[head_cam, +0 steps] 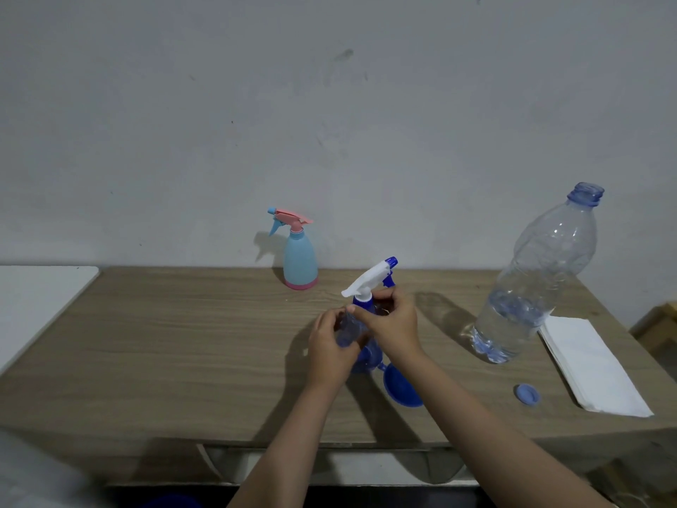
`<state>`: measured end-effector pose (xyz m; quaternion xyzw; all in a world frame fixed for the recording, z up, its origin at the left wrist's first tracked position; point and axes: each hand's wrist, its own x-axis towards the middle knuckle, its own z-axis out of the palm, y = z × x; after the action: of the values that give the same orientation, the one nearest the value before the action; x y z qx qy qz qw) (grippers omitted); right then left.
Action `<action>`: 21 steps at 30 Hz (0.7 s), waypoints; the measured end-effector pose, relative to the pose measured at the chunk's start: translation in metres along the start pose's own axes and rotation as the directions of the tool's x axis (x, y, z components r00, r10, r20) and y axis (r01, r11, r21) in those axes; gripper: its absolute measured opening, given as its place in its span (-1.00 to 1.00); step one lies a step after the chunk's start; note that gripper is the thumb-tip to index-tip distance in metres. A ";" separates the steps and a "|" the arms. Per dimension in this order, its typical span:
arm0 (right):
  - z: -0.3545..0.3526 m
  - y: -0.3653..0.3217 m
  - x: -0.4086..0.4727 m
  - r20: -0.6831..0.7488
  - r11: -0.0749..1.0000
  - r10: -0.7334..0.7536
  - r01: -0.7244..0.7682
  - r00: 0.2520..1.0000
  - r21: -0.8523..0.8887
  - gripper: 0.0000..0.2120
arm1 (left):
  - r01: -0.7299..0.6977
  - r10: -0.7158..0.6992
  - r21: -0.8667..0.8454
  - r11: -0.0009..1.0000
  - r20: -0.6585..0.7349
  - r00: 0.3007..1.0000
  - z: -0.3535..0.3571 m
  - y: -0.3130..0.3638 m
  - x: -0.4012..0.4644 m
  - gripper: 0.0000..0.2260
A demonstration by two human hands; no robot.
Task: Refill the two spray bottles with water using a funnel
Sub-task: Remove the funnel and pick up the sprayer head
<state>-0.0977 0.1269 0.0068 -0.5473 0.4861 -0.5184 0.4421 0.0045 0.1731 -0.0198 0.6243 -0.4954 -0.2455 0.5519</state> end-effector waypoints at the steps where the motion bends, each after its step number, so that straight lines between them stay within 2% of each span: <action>1: 0.000 0.001 -0.002 0.022 1.000 -0.015 0.015 1.000 0.002 -0.58 | 0.000 0.000 -0.003 1.000 -0.002 1.000 0.000 -0.001 0.000 -0.72; 5: -0.005 0.006 -0.002 0.107 0.999 -0.046 0.049 0.993 -0.024 -0.72 | 0.031 -0.030 -0.055 0.998 0.010 0.999 -0.001 0.001 -0.001 -0.67; 13: -0.004 0.003 0.000 0.086 1.000 -0.018 0.019 0.996 -0.009 -0.66 | 0.029 -0.029 -0.026 0.999 0.017 0.999 -0.002 -0.002 -0.002 -0.68; 17: -0.004 0.003 -0.003 0.118 0.993 -0.083 0.092 0.990 -0.076 -0.76 | 0.025 -0.025 -0.022 0.999 0.018 1.000 -0.002 -0.001 -0.001 -0.70; 21: 0.001 0.000 -0.004 0.073 0.986 -0.092 0.101 0.993 -0.130 -0.79 | 0.027 -0.026 -0.033 0.999 0.024 0.999 -0.001 -0.002 -0.002 -0.70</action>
<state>-0.0971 0.1314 0.0066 -0.6156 0.4773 -0.4869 0.3951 0.0053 0.1750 -0.0221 0.6186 -0.4892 -0.2685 0.5531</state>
